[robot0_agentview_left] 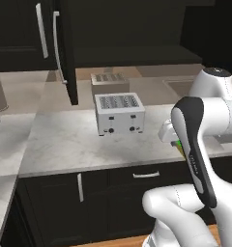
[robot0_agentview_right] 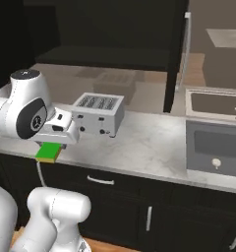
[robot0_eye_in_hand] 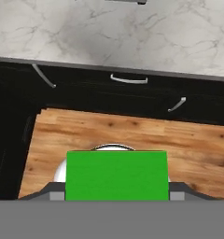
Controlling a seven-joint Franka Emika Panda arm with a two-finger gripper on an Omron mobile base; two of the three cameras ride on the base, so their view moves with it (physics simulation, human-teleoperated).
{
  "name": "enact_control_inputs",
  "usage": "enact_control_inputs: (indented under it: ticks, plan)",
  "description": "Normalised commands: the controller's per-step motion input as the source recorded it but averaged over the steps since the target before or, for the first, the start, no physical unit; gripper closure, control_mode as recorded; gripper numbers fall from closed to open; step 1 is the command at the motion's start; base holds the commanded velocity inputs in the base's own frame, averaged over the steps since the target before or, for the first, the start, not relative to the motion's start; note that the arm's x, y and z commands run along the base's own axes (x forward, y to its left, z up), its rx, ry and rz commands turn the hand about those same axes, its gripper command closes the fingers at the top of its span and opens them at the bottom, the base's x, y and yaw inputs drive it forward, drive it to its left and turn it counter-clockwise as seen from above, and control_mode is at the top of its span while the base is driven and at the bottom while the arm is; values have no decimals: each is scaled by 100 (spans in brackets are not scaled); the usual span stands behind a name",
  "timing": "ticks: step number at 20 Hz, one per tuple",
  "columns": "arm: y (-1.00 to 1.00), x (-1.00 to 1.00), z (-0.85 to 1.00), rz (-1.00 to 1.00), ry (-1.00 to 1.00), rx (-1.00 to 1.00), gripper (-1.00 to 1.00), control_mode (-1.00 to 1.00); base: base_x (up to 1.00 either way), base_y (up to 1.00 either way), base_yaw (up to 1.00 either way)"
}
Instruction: Pick up the dish brush and sponge from the sink, and place them back in the cabinet, and close the cabinet doors.
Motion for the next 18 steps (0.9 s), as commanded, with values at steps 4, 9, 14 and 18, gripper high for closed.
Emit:
enact_control_inputs:
  ticks: [4, 9, 14, 18]
  plan:
    - [0, 0, 0, 0, 0, 0, 100, 100, 52, 0, -18]
    - [0, 0, 0, 0, 0, 0, 100, 100, 48, 0, -13]
    - [0, 0, 0, 0, 0, 0, 100, 100, 28, 0, -8]
    - [0, 0, 0, 0, 0, 0, 100, 100, 33, 0, -4]
